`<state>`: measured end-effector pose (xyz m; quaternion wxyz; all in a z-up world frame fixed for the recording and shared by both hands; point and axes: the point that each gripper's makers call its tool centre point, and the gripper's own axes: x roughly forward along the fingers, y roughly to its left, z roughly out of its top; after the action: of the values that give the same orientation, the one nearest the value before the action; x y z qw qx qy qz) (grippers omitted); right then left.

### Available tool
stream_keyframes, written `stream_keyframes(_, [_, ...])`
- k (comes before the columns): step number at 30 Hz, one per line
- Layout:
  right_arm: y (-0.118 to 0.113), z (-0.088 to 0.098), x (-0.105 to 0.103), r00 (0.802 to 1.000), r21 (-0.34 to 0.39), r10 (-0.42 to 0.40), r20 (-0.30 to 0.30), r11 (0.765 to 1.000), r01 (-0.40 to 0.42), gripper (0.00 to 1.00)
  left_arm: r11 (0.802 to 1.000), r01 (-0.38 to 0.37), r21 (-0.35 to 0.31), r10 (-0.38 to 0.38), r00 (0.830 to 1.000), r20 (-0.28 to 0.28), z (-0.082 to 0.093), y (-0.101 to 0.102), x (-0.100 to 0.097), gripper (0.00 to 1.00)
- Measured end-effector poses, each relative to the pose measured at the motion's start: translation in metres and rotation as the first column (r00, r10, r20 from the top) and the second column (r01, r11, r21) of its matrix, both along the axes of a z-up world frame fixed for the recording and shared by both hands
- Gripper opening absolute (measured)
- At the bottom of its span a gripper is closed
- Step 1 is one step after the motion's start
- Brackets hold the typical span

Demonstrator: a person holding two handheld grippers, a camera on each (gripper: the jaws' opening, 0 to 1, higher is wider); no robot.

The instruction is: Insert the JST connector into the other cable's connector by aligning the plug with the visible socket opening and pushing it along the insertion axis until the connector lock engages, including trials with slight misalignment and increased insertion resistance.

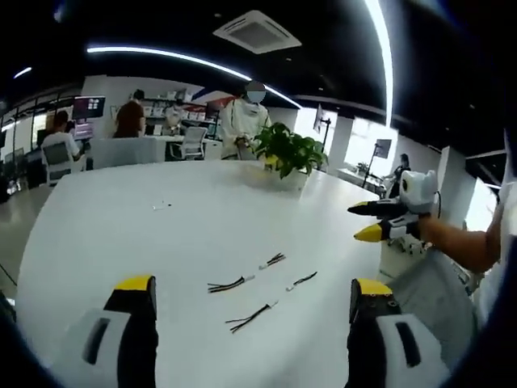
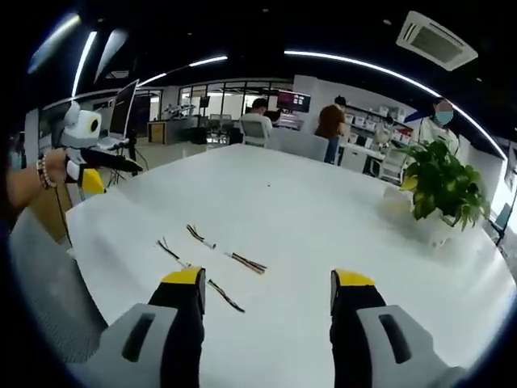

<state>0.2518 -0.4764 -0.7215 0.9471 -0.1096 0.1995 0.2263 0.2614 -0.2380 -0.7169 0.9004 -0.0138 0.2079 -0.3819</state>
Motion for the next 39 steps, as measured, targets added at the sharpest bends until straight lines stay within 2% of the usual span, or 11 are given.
stream_keyframes(6, [0.006,-0.006,0.027,0.999,-0.01,0.053,-0.011,0.999,-0.054,0.6,0.999,0.049,0.0,-0.049,0.999,0.022,-0.009,-0.015,0.024,0.99])
stream_keyframes(10, [0.011,-0.016,0.043,0.994,-0.044,0.104,-0.016,0.994,-0.104,0.59,0.997,0.074,-0.029,-0.072,0.996,0.053,-0.011,-0.024,0.042,0.99])
stream_keyframes(15, [0.016,-0.029,0.057,0.989,-0.021,0.143,-0.039,0.989,-0.144,0.58,0.997,0.073,-0.035,-0.07,0.995,0.07,-0.021,-0.027,0.064,0.99])
stream_keyframes(19, [0.017,-0.041,0.067,0.985,-0.051,0.156,-0.067,0.986,-0.16,0.58,0.995,0.086,-0.042,-0.083,0.995,0.06,-0.032,-0.029,0.076,0.99])
stream_keyframes(28, [0.021,-0.057,0.088,0.98,-0.052,0.177,-0.096,0.982,-0.182,0.58,0.994,0.102,-0.049,-0.1,0.994,0.044,-0.05,-0.034,0.095,0.99])
stream_keyframes(39, [0.028,-0.071,0.103,0.972,-0.063,0.202,-0.12,0.975,-0.211,0.57,0.988,0.15,-0.046,-0.147,0.987,0.072,-0.057,-0.049,0.1,0.99])
